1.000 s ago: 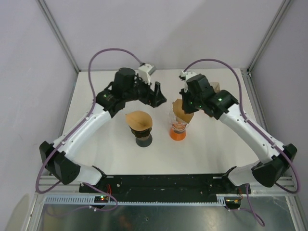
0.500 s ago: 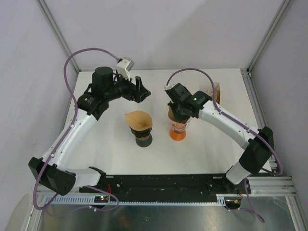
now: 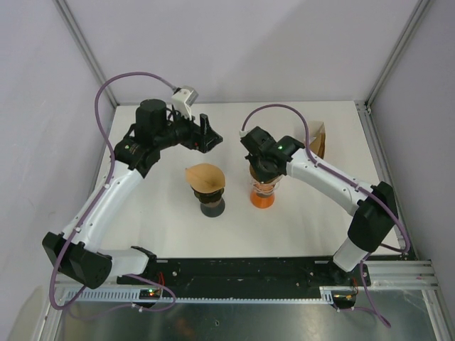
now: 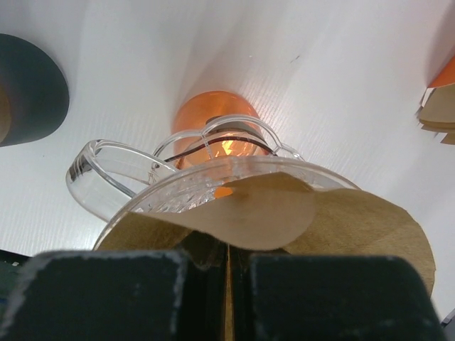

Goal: Place the coffee filter in the dripper

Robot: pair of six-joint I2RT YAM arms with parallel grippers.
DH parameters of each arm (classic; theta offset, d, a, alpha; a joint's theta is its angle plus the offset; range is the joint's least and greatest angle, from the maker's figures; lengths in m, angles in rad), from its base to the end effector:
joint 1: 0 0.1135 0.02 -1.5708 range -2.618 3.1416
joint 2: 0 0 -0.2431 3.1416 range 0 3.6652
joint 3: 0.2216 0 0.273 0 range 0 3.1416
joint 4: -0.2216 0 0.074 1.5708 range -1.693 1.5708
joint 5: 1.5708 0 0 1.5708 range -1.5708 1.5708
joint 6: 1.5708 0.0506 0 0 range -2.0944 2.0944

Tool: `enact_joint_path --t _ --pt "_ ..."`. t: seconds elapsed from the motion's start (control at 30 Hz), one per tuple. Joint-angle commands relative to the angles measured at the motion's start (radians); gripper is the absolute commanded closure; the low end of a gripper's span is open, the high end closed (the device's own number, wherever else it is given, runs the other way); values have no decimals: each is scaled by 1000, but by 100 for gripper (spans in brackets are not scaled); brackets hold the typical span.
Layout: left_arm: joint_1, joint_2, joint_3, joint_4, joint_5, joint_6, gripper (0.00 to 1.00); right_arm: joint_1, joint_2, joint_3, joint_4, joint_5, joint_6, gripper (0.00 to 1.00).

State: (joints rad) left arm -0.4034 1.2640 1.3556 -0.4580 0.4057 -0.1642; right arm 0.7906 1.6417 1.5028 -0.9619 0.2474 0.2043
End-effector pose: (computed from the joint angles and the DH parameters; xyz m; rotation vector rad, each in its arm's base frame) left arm 0.2854 -0.1435 0.3862 0.5100 1.9168 -0.7658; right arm 0.2656 0.2507 0.2688 -0.6808 2.5247 0.0130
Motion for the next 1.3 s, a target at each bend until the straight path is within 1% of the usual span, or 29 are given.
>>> enact_joint_path --t 0.0,0.23,0.47,0.77,0.9,1.0,1.13,1.27 --pt "9 -30 -11 23 38 13 12 -2 7 13 3 16 -9 100" --pt "8 -25 -38 36 93 -15 13 1 -34 64 -13 9 -29 100" --pt "-16 -14 -43 41 120 -29 15 -10 -74 71 -7 -10 -39 85" --pt "-41 -12 -40 41 113 -27 15 -25 -109 86 4 -47 -53 74" --pt "-59 -8 -34 41 107 -22 16 -32 -110 89 7 -69 -58 65" --pt "-62 -5 -34 42 106 -21 16 -38 -103 83 3 -73 -60 63" --pt "-78 -1 -39 41 105 -23 18 -38 -99 97 -5 -72 -56 62" --pt "-122 6 -44 41 99 -26 21 -32 -122 142 1 -76 -52 54"
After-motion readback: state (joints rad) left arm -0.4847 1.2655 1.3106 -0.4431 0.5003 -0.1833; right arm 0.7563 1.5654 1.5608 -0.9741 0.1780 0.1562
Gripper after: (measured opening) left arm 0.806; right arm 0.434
